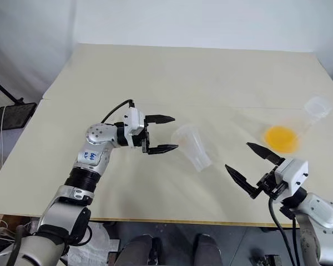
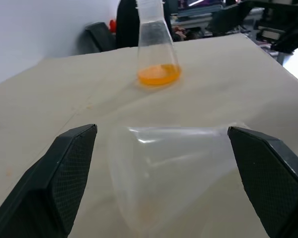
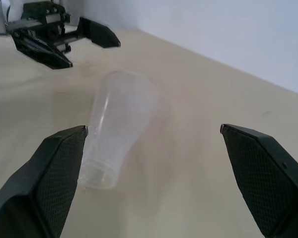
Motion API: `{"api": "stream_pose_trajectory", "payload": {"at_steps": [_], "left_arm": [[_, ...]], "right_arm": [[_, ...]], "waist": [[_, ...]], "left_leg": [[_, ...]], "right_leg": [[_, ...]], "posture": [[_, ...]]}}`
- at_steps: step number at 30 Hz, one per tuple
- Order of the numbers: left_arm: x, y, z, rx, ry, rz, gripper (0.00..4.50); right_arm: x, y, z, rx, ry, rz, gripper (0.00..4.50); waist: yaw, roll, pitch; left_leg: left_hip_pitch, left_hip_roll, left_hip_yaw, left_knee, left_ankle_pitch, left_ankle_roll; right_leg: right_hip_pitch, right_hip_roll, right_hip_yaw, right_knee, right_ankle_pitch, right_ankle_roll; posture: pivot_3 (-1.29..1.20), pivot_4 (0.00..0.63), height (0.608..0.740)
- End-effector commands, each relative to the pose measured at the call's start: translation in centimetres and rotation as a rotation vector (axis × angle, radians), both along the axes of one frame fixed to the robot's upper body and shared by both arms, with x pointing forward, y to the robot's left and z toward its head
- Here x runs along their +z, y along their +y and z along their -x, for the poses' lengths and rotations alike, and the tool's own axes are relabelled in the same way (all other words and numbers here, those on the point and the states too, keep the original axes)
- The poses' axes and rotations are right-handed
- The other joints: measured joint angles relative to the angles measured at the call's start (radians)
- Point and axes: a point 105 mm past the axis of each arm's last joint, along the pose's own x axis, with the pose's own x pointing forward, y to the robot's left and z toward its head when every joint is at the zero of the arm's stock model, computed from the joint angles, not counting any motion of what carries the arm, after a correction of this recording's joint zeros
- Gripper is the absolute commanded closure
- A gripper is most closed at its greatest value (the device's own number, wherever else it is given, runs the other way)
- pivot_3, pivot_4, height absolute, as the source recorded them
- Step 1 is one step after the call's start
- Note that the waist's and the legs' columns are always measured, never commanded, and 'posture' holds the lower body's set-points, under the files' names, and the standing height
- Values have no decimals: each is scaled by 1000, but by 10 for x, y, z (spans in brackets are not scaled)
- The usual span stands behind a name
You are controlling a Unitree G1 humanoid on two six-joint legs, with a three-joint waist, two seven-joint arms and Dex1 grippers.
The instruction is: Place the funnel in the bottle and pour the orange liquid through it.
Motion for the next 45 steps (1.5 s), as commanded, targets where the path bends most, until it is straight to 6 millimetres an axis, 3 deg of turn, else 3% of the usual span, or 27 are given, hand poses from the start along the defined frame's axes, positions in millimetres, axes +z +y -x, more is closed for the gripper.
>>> {"api": "stream_pose_trajectory", "payload": {"at_steps": [1, 6, 13, 17, 21, 25, 38, 45], "left_arm": [[21, -10, 14, -121, -192, -107, 16], [20, -23, 21, -265, -339, -323, 16], [6, -61, 20, -377, -429, -498, 16], [2, -92, 17, -372, -467, -501, 16], [0, -110, 6, -292, -516, -519, 16], [2, -123, -2, -233, -533, -517, 16], [-38, -150, 2, -241, -493, -655, 16], [-42, -146, 2, -248, -444, -654, 1622]], "right_arm": [[13, -11, 5, -4, -21, 33, 0], [14, -18, 9, 1, 14, 61, 0], [14, -32, 18, -20, 77, 99, 0], [12, -45, 29, -74, 110, 112, 0], [6, -51, 42, -112, 147, 111, 0], [1, -58, 52, -152, 178, 107, 0], [-7, -47, 67, -175, 228, 69, 0], [-5, -47, 65, -185, 219, 62, 0]], "waist": [[2, 0, 0], [2, 0, 0], [5, 0, 0], [8, -1, 0], [14, -1, 1], [18, -1, 1], [28, -1, 0], [28, -1, 0]], "left_leg": [[0, 0, 0, 0, 0, 0], [0, -2, 0, 0, 0, 0], [-1, -4, 0, 0, 0, 0], [-2, -5, 0, 0, 0, 2], [-3, -5, 1, 0, -1, 2], [-3, -2, 1, 0, -1, 3], [-7, 0, 1, 2, -2, 5], [-10, 0, -1, 7, -3, 7]], "right_leg": [[0, 0, 0, 0, 0, 0], [0, 0, 0, 0, 0, 0], [0, 0, 0, -1, 0, 0], [0, 0, -1, -4, 0, 0], [0, 0, -1, -6, 0, 0], [0, 0, -1, -7, 0, 0], [-2, -1, -2, -10, 0, 0], [-2, -1, -4, -10, 0, 0]], "posture": [[0, 150, 740], [0, 150, 740], [0, 150, 740], [0, 150, 740], [0, 150, 740], [0, 150, 740], [0, 150, 740], [0, 150, 740]]}}
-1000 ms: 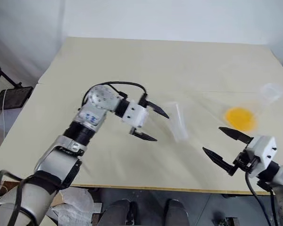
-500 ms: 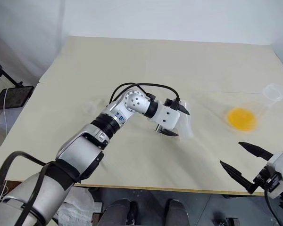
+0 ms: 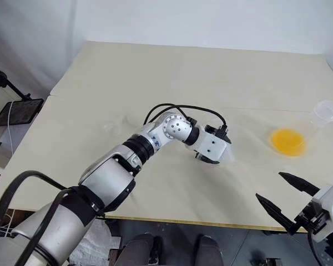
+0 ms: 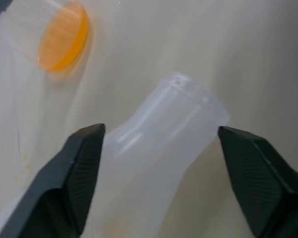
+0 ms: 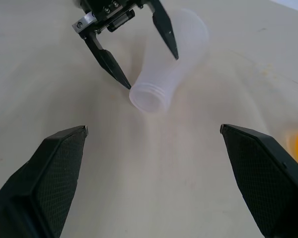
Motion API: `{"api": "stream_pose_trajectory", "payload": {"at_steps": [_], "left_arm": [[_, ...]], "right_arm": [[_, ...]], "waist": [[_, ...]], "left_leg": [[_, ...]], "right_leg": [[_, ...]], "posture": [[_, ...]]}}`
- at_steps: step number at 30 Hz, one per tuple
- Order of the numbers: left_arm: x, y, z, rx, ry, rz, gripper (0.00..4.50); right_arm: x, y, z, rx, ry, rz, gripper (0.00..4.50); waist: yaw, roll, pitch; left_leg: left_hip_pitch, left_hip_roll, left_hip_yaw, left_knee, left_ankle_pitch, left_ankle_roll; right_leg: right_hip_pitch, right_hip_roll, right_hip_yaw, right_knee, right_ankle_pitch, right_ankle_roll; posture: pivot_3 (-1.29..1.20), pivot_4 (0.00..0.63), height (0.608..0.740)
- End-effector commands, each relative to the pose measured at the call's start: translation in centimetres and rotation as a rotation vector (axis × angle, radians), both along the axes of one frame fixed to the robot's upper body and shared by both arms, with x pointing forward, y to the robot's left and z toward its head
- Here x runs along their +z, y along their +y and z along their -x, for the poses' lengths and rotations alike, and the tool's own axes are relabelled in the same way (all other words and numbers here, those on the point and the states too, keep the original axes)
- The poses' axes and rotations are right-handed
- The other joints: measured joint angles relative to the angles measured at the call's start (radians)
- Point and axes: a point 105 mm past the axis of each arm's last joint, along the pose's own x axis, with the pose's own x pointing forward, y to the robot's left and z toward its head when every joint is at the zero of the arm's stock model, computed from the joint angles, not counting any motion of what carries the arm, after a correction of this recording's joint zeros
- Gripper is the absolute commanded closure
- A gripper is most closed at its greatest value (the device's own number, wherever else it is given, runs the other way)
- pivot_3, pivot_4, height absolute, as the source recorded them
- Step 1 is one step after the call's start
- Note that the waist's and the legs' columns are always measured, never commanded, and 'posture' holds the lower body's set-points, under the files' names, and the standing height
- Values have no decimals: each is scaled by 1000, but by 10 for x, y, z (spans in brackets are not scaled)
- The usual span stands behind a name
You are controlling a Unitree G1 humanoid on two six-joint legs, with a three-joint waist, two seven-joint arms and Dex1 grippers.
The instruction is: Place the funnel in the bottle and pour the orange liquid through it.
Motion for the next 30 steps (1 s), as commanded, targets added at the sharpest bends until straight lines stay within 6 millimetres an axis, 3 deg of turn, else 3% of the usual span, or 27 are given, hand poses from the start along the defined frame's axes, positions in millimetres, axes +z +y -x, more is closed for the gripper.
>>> {"api": "stream_pose_trajectory", "payload": {"at_steps": [1, 6, 10, 15, 18, 22, 26, 30], "left_arm": [[-13, 5, 1, 10, 46, -49, 1876], [1, 2, -3, 54, 107, 64, 3212], [16, 8, -9, 103, 193, 190, 3212], [19, 33, -24, 182, 251, 242, 3212], [25, 38, -28, 205, 269, 282, 2624], [35, 36, -27, 188, 269, 336, 1429], [38, 36, -20, 104, 163, 346, 208], [32, 38, -9, 13, 98, 303, 86]], "right_arm": [[10, 2, 1, 1, -37, -1, 0], [10, 5, -6, 20, -46, -6, 0], [10, 7, -9, 37, -41, -12, 0], [7, 9, -9, 77, 5, -14, 0], [7, 9, -10, 101, 32, -11, 0], [7, 6, -10, 115, 61, -8, 0], [8, 4, -7, 132, 99, -2, 0], [7, 7, -8, 140, 115, -9, 0]], "waist": [[0, 0, 0], [-4, 0, 0], [-4, 0, 0], [-5, 1, 0], [-2, 1, 0], [1, 1, 0], [-2, 1, 0], [-3, 1, 0]], "left_leg": [[0, 0, 0, 1, 0, 1], [-1, 0, 0, 4, -1, 2], [-1, 0, 0, 5, -1, 2], [-2, 0, 0, 6, -1, 2], [-3, 0, 0, 6, -1, 2], [-3, -1, -1, 7, -2, 3], [-3, -3, -1, 7, -2, 3], [-3, -3, -1, 7, -2, 3]], "right_leg": [[0, 0, 0, 0, 0, 0], [0, 0, 0, 2, 0, 1], [0, 0, 0, 2, 0, 1], [-2, 0, 0, 5, 0, 1], [-2, 0, -1, 5, 0, 1], [-2, -1, -1, 6, 1, 2], [-1, -1, -1, 5, 1, 3], [-1, 0, -1, 6, 1, 3]], "posture": [[0, 150, 740], [0, 150, 740], [0, 150, 740], [0, 150, 740], [0, 150, 740], [0, 150, 740], [0, 150, 740], [0, 150, 740]]}}
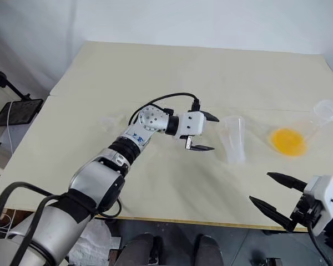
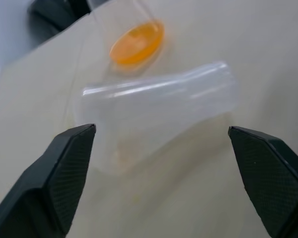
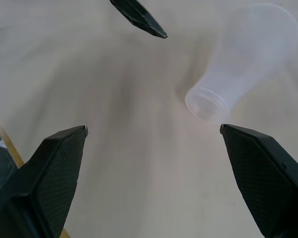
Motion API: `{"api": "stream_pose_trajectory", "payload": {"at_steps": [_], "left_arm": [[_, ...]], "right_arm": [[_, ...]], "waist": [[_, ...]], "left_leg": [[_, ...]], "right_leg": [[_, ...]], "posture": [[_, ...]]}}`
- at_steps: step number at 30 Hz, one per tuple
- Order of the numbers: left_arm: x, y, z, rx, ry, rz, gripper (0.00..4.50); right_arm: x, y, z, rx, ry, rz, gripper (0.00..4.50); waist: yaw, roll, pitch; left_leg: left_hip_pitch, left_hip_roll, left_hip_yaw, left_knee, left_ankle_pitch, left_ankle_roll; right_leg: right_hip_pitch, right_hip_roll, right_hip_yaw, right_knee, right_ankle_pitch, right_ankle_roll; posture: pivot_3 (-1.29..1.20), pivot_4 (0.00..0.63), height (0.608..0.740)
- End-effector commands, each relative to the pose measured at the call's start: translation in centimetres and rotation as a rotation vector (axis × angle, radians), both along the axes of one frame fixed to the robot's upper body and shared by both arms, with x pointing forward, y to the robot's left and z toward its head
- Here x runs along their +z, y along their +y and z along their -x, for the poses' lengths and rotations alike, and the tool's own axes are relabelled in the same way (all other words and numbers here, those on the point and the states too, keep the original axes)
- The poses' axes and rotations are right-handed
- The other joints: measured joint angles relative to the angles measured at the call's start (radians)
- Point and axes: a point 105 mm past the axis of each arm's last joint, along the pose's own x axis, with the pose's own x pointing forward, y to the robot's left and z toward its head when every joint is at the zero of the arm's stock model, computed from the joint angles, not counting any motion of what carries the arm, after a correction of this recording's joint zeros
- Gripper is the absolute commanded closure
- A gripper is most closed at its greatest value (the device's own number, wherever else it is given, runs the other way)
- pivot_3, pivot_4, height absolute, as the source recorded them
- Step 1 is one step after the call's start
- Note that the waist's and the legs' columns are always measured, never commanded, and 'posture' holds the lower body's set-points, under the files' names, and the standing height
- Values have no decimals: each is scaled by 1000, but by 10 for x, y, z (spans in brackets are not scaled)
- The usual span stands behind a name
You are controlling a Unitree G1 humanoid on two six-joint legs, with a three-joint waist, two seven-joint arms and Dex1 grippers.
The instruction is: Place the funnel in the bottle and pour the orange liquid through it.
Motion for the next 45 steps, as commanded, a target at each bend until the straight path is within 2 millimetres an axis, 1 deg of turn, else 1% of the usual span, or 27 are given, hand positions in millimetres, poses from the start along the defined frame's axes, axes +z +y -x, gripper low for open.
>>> {"api": "stream_pose_trajectory", "payload": {"at_steps": [1, 3, 4, 6, 8, 9, 11, 12, 15, 16, 18, 20, 22, 23, 26, 30, 33, 35, 39, 42, 43, 45], "left_arm": [[4, -2, 11, -87, -94, -25, 86], [3, -4, 13, -107, -122, -63, 86], [4, -9, 15, -122, -140, -77, 86], [8, -21, 19, -142, -162, -84, 86], [16, -39, 27, -178, -196, -87, 86], [18, -46, 34, -211, -211, -92, 86], [19, -61, 44, -259, -234, -116, 86], [17, -66, 49, -285, -241, -136, 86], [8, -77, 59, -329, -269, -226, 86], [5, -79, 59, -327, -279, -257, 86], [0, -80, 57, -323, -307, -313, 86], [-2, -80, 55, -312, -324, -351, 86], [-3, -76, 52, -311, -321, -393, 86], [-2, -73, 51, -313, -318, -406, 86], [0, -68, 47, -307, -328, -430, 86], [-9, -47, 35, -279, -288, -552, 86], [-15, -38, 32, -267, -259, -603, 86], [-17, -38, 29, -241, -258, -607, 86], [-17, -50, 27, -186, -259, -548, 86], [-14, -58, 29, -181, -273, -503, 86], [-13, -59, 29, -178, -274, -498, 86], [-18, -55, 26, -169, -296, -543, 86]], "right_arm": [[7, 2, 0, 10, -14, -14, 0], [7, 0, -1, 19, -5, -28, 0], [4, -6, -2, 22, 4, -20, 0], [3, -21, -7, -9, -3, 5, 0], [7, -33, -9, -27, -27, 33, 0], [12, -35, -8, -52, -52, 44, 0], [18, -39, 0, -97, -91, 50, 0], [18, -37, 6, -114, -99, 50, 0], [13, -30, 30, -180, -102, 46, 0], [12, -30, 37, -204, -101, 46, 0], [13, -25, 50, -249, -107, 48, 0], [14, -24, 57, -282, -116, 50, 0], [14, -23, 63, -310, -122, 50, 0], [13, -22, 66, -321, -120, 46, 0], [9, -21, 69, -333, -114, 37, 0], [6, -19, 60, -321, -126, 20, 0], [8, -14, 55, -293, -137, 15, 0], [11, -11, 52, -271, -147, 17, 0], [16, -2, 46, -216, -165, 20, 0], [17, 0, 44, -208, -171, 21, 0], [17, 1, 43, -210, -173, 19, 0], [15, 2, 44, -213, -172, 17, 0]], "waist": [[0, 0, 0], [1, 0, 0], [1, 0, 0], [5, 0, 0], [8, 0, 0], [12, 0, 0], [23, 0, 0], [25, 0, 0], [26, 1, -1], [26, 2, -1], [24, 3, -2], [19, 3, -2], [14, 3, -2], [14, 3, -2], [14, 4, -2], [10, 4, -2], [4, 4, -2], [5, 4, -2], [6, 4, -2], [6, 4, -2], [6, 4, -2], [4, 4, -2]], "left_leg": [[0, 0, 0, 0, 0, 0], [0, -1, 0, 0, 0, 0], [0, -1, 0, 0, 0, 0], [0, -2, 0, 1, 0, 0], [-1, -4, 0, 1, 0, 1], [-1, -5, -1, 1, -1, 1], [-2, -5, -1, 1, -1, 2], [-2, -6, -1, 1, -1, 2], [-2, -5, -1, -1, -1, 1], [-2, -5, -1, -1, -1, 1], [-2, -4, -1, -1, -1, 0], [-2, -4, 1, 0, -2, 1], [-1, -3, 3, 1, -2, 3], [-1, 2, 3, 1, -3, 4], [-1, 3, 3, 1, -4, 4], [-2, 3, 6, 1, -4, 4], [-2, 3, 8, 1, -4, 4], [-2, 3, 8, 1, -4, 4], [-2, 2, 9, 1, -5, 5], [-2, 2, 8, 1, -5, 5], [-2, 2, 8, 1, -5, 5], [-2, 2, 9, 1, -5, 5]], "right_leg": [[0, 0, 0, 0, 0, 0], [0, 0, 0, 0, 0, 0], [0, 0, 0, 0, 0, 0], [1, 0, 0, -1, 0, 0], [1, -1, 0, -1, 0, 0], [1, -2, 0, -2, 0, 1], [0, -2, 0, -2, 0, 1], [0, -2, -1, -2, 0, 1], [1, -1, -4, -2, 0, 1], [0, -1, -4, -2, 0, 1], [0, -1, -3, -2, 0, 1], [0, -1, -1, -5, 0, 1], [1, -2, 2, -6, 0, 1], [1, -2, 2, -6, 1, 1], [0, -1, 2, -6, 1, 1], [-2, -1, 2, -6, 1, 1], [-5, -1, 4, -4, 1, 1], [-5, -1, 4, -3, 0, 1], [-5, -2, 5, -3, 1, 1], [-5, -2, 5, -3, 1, 1], [-5, -2, 5, -3, 1, 1], [-5, -2, 5, -3, 1, 1]], "posture": [[0, 150, 740], [0, 150, 740], [0, 150, 740], [0, 150, 740], [0, 150, 740], [0, 150, 740], [0, 150, 740], [0, 150, 740], [0, 150, 740], [0, 150, 740], [0, 150, 740], [0, 150, 740], [0, 150, 740], [0, 150, 740], [0, 150, 740], [0, 150, 740], [0, 150, 740], [0, 150, 740], [0, 150, 740], [0, 150, 740], [0, 150, 740], [0, 150, 740]]}}
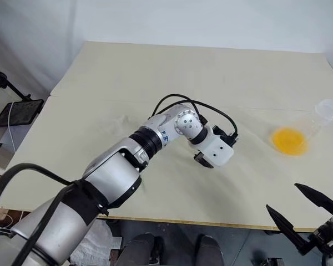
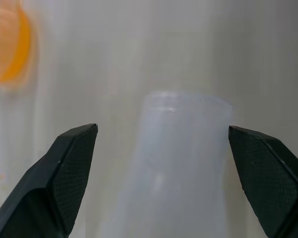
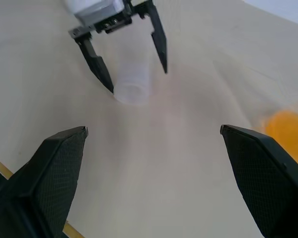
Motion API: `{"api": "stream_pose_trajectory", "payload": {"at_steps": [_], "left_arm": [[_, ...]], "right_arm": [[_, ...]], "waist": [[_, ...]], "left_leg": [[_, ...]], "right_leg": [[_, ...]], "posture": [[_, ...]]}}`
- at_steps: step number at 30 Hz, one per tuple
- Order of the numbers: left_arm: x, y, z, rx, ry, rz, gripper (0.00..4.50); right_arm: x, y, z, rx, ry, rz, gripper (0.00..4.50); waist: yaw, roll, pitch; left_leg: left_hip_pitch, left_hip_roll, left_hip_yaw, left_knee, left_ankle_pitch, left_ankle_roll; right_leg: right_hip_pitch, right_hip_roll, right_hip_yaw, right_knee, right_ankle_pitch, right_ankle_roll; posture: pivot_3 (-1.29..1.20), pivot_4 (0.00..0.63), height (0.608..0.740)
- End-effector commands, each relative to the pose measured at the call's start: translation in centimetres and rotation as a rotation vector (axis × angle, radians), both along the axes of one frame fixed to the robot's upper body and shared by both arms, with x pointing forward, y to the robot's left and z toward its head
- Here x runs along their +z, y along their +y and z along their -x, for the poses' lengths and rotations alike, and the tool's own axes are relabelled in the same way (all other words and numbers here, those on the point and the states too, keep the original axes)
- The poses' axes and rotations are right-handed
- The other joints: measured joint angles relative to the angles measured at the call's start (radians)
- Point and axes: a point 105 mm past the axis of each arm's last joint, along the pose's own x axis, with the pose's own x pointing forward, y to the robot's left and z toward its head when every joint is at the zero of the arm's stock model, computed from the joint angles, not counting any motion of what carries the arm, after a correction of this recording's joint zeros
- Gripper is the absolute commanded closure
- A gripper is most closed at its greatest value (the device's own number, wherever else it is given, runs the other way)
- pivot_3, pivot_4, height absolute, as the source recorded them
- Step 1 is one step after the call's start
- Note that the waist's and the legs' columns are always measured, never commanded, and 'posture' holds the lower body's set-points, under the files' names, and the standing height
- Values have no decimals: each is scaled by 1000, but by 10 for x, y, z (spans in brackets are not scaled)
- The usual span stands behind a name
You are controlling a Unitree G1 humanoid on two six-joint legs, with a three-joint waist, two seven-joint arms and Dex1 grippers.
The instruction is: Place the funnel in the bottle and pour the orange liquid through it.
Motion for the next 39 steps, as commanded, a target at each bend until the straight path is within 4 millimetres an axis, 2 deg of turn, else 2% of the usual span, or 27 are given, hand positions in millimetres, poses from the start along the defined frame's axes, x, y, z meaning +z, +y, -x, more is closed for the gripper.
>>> {"api": "stream_pose_trajectory", "payload": {"at_steps": [1, 5, 13, 14, 15, 21, 22, 28, 31, 35, 39], "left_arm": [[3, -1, -3, -2, -64, -31, 86], [-8, 7, -8, 7, -109, -116, 86], [-19, 0, -2, 0, -98, -142, 86], [-20, 0, -1, -1, -93, -147, 482], [-21, 1, -1, 0, -89, -155, 570], [-24, 3, -1, 7, -64, -140, 2097], [-22, 2, 0, 10, -49, -115, 2113], [-4, -4, 7, 17, 120, 58, 2113], [38, -4, 9, 9, 318, 346, 2113], [73, 20, 2, 16, 552, 621, 2113], [93, 54, -8, 17, 738, 874, 2113]], "right_arm": [[4, 6, 1, 11, -23, 2, 0], [3, 7, 4, -2, -25, -1, 0], [2, 6, 7, -31, -36, -6, 0], [1, 7, 8, -32, -35, -7, 0], [0, 8, 8, -31, -32, -7, 0], [0, 8, 8, -42, -42, -7, 0], [-1, 9, 7, -41, -40, -9, 0], [-3, 12, -2, -19, -53, -20, 0], [-4, 16, -12, 8, -72, -47, 0], [-3, 19, -21, 23, -93, -74, 0], [-3, 21, -29, 38, -111, -94, 0]], "waist": [[-3, 0, 0], [-2, 0, 0], [-2, 0, 0], [-2, 0, 0], [-2, 0, 0], [-5, 0, 0], [-6, 0, 0], [-8, 2, -2], [-8, 2, -2], [-3, 3, -3], [-8, 3, -3]], "left_leg": [[0, 0, 0, 0, 0, 0], [0, 0, 1, 0, 0, 0], [1, 1, 2, 1, 0, 0], [1, 1, 2, 1, 0, 0], [1, 1, 2, 1, 0, 0], [1, 1, 3, 1, 0, 1], [1, 1, 3, 1, 0, 1], [2, 2, 5, 0, 0, 1], [1, 1, 6, 0, -1, 1], [1, 1, 7, 0, -1, 1], [-1, 0, 7, 2, -1, 1]], "right_leg": [[0, 0, 0, 0, 0, 0], [-1, 0, 1, 1, 0, 0], [-1, 0, 2, 2, 0, 0], [-1, 0, 2, 2, 0, 0], [-1, 0, 2, 2, 0, 0], [-2, 0, 3, 3, 0, 0], [-2, 0, 3, 3, 0, 0], [-4, 0, 4, 6, 0, 0], [-6, 0, 6, 8, 0, 0], [-7, 0, 6, 9, 0, 0], [-9, -1, 6, 11, 0, 0]], "posture": [[0, 150, 740], [0, 150, 740], [0, 150, 740], [0, 150, 740], [0, 150, 740], [0, 150, 740], [0, 150, 740], [0, 150, 740], [0, 150, 740], [0, 150, 740], [0, 150, 740]]}}
